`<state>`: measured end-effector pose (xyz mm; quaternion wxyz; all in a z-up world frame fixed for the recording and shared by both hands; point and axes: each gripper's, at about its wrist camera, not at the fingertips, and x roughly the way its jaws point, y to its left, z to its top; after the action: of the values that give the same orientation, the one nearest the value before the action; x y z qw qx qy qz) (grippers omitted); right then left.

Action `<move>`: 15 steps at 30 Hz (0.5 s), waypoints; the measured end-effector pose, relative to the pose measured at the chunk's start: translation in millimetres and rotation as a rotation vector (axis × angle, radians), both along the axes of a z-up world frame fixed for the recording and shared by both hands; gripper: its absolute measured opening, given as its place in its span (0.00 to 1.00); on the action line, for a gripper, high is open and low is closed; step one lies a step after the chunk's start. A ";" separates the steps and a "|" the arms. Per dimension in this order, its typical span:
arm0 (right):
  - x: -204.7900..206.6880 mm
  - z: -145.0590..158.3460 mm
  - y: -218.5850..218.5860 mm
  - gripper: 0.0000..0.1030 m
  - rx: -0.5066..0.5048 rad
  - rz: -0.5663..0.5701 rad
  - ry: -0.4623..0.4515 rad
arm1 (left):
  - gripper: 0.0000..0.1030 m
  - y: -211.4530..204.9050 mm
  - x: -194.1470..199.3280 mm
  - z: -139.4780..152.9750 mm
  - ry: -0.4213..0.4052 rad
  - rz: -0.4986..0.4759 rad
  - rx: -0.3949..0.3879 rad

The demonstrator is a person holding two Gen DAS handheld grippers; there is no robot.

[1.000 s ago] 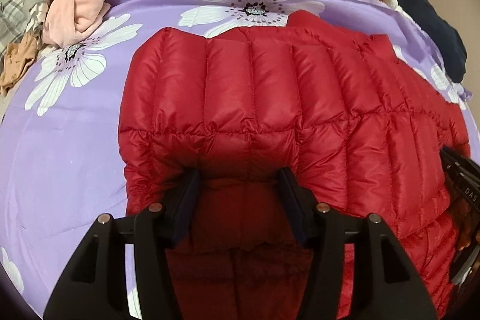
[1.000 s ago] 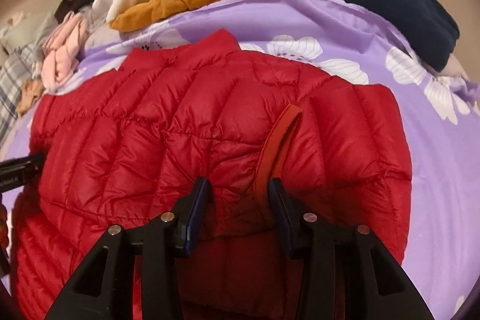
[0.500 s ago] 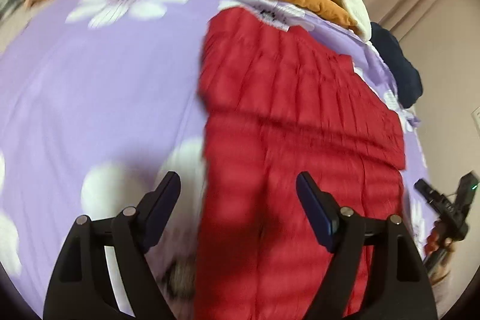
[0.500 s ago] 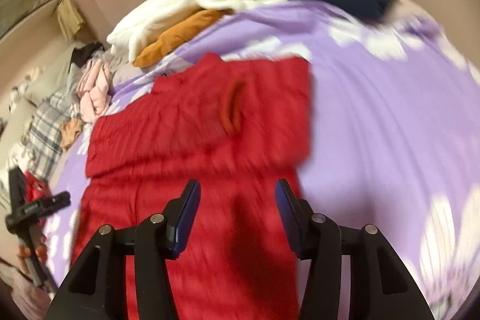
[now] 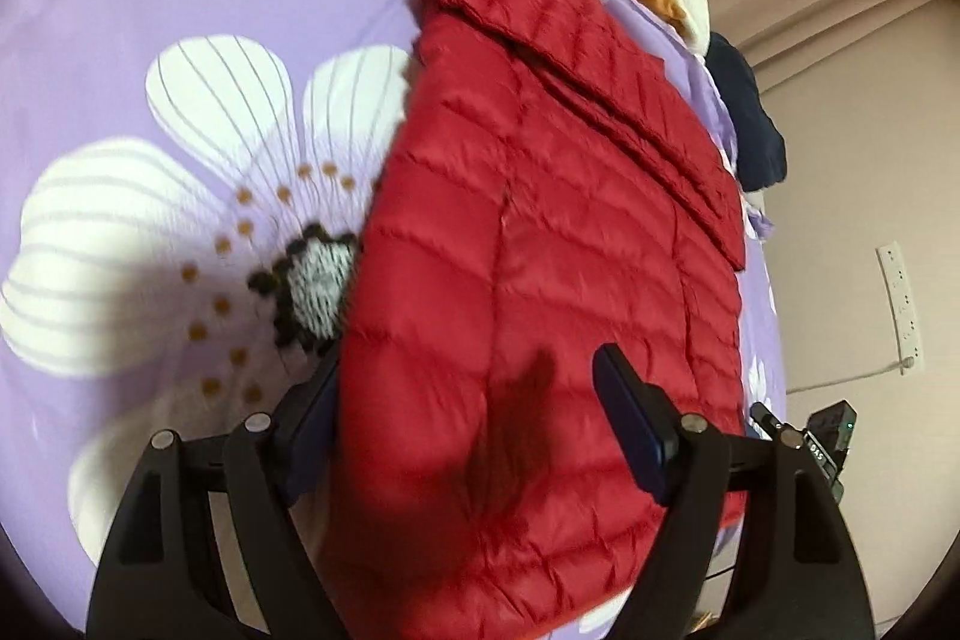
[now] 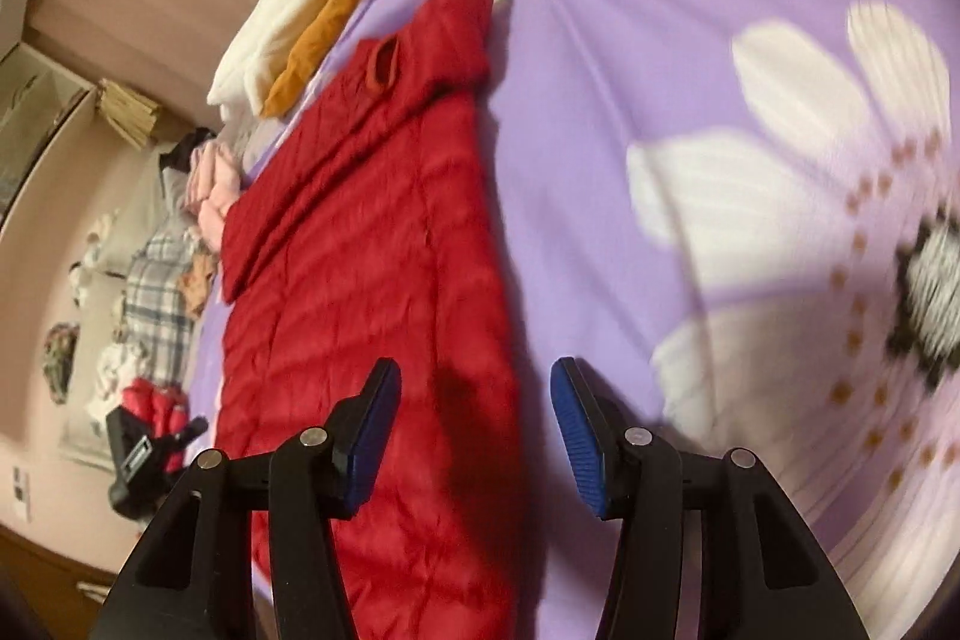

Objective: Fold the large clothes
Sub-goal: 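Grasp the jacket hem with both tools and lift it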

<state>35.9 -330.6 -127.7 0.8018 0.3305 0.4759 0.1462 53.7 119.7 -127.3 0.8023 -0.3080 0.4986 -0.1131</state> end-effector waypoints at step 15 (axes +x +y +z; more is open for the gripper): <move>-33.9 -6.8 14.8 0.51 0.189 0.089 0.006 | 0.70 -12.7 -45.8 -7.0 -0.002 -0.033 -0.189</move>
<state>2.1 -315.8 -134.5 0.7582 0.3838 0.4767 0.2249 7.9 107.0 -134.3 0.7684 -0.3739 0.4898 -0.1729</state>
